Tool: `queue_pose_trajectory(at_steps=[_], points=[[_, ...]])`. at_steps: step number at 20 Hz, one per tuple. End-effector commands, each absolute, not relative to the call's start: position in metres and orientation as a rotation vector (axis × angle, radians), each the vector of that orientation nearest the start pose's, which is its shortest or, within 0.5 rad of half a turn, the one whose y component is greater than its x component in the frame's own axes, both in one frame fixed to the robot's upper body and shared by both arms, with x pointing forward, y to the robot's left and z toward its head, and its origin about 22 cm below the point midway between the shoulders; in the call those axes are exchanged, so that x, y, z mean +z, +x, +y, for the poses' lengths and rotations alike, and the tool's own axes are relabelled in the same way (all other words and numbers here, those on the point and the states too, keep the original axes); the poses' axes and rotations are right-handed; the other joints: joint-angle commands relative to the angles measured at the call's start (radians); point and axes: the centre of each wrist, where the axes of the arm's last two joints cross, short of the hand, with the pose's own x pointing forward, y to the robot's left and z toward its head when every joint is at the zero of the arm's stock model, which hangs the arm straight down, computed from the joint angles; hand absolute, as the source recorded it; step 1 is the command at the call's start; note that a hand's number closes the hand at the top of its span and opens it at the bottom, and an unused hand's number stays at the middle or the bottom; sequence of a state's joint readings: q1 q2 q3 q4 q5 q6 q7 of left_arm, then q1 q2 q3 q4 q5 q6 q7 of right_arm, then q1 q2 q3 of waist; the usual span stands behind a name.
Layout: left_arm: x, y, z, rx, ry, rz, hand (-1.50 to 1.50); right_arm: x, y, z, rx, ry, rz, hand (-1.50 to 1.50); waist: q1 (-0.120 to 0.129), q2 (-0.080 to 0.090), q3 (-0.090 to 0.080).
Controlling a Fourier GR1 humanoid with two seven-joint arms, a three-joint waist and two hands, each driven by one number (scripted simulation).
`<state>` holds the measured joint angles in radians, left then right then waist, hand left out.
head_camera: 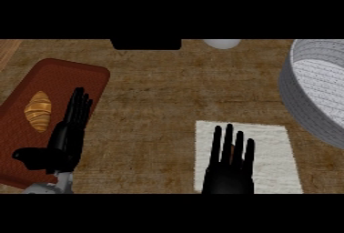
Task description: Pick the sweet potato from the placemat and place it in the basket
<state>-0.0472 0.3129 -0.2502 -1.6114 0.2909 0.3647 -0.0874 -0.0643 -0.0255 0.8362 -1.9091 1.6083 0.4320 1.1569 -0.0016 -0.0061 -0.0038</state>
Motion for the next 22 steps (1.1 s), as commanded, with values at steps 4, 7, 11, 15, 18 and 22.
queue_pose_trajectory(at_steps=[4,7,11,15,18,22], points=[[0.041,0.250,0.245,0.045,0.096,-1.661,0.00,0.085,0.153,-0.050,0.935,-1.544,-0.678,-1.50,0.007,0.004,0.003],[0.024,0.251,0.225,0.048,0.087,-1.657,0.00,0.097,0.152,-0.047,0.929,-1.537,-0.717,-1.50,0.002,0.006,0.002],[0.037,0.244,0.234,0.042,0.110,-1.692,0.00,0.088,0.139,-0.040,0.950,-1.526,-0.737,-1.50,0.010,0.002,0.003],[0.029,0.232,0.226,0.045,0.090,-1.691,0.00,0.075,0.158,-0.044,0.934,-1.545,-0.711,-1.50,0.012,0.004,0.003],[0.039,0.249,0.236,0.044,0.077,-1.676,0.00,0.068,0.166,-0.042,0.943,-1.556,-0.711,-1.50,0.009,0.006,0.004],[0.039,0.240,0.238,0.048,0.105,-1.691,0.00,0.063,0.177,-0.047,0.947,-1.583,-0.698,-1.50,0.010,0.006,0.004]])
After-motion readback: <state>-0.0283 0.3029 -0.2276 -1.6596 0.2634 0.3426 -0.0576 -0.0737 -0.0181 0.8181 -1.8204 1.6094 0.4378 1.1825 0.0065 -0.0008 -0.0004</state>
